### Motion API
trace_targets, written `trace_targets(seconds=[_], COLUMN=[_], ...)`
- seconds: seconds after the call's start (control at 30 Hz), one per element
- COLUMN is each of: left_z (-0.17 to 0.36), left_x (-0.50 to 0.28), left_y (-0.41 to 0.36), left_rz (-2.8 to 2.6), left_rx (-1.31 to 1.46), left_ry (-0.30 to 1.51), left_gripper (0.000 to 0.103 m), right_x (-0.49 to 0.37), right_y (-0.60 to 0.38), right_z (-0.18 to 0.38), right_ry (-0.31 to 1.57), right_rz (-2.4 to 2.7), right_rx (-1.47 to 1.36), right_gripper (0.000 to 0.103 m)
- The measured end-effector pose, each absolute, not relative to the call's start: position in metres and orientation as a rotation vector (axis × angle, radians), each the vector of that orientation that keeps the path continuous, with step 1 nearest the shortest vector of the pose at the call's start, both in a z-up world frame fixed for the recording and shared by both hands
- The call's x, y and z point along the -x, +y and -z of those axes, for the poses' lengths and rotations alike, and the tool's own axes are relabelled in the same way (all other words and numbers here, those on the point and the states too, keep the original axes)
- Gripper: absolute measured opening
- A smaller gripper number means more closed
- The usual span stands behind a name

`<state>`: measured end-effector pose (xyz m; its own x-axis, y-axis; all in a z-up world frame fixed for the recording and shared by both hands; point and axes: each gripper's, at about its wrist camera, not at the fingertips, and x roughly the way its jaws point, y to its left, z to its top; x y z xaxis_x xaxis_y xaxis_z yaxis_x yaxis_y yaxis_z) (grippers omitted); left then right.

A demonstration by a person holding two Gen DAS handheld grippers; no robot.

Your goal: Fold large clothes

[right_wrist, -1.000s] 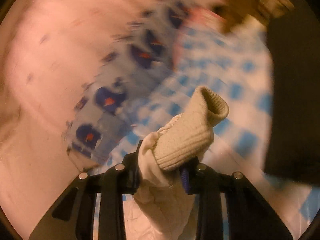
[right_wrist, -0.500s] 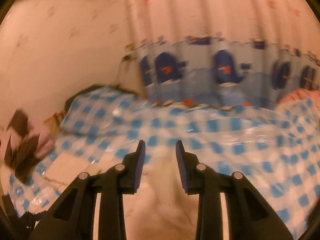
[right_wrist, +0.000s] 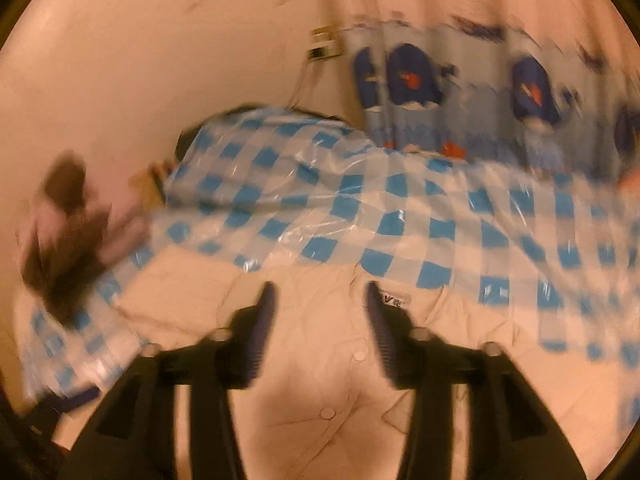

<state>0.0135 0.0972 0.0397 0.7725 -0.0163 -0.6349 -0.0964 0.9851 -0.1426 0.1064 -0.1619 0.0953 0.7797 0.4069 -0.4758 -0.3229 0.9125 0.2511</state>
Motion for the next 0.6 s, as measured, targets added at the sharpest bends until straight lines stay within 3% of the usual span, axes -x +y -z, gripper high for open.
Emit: trace_targets(seconds=[0.07,0.2,0.3,0.43,0.47,0.5,0.53,0.57,0.6], left_z=[-0.039,-0.036,-0.035,-0.033,-0.033,-0.033,-0.033,-0.033,-0.033], left_x=[-0.015,-0.017,-0.017,-0.017,-0.017,-0.017,-0.017,-0.017,-0.017], left_y=[0.099,0.098,0.094,0.091,0.090,0.090,0.090,0.089,0.089], left_rz=[-0.047,-0.053,-0.052,-0.052,-0.051,-0.050,-0.051,-0.051,-0.050], left_rx=[0.174,0.173,0.151,0.131,0.133,0.134,0.135,0.135,0.137], left_ry=[0.694,0.704,0.708,0.709,0.710,0.709,0.709,0.708,0.706], left_gripper=[0.095,0.095,0.095,0.095,0.095,0.095,0.095,0.095,0.095], right_x=[-0.108,-0.104,-0.111,-0.138,-0.145,-0.146,-0.148,-0.148,-0.146], right_y=[-0.185,-0.174,-0.155,-0.160,-0.168,-0.173,-0.183,-0.193,-0.204], right_z=[-0.088,-0.047,-0.004,0.030,0.038,0.043,0.048,0.049,0.047], right_ry=[0.587,0.696,0.774,0.847,0.883,0.895,0.917,0.918,0.905], right_rz=[-0.308,-0.200,-0.161,-0.083,-0.095,-0.097,-0.111,-0.125,-0.125], right_rx=[-0.198,0.095,0.308,0.364,0.319,0.297,0.240,0.171,0.110], right_gripper=[0.078,0.087,0.088,0.088,0.083,0.064,0.060,0.050,0.025])
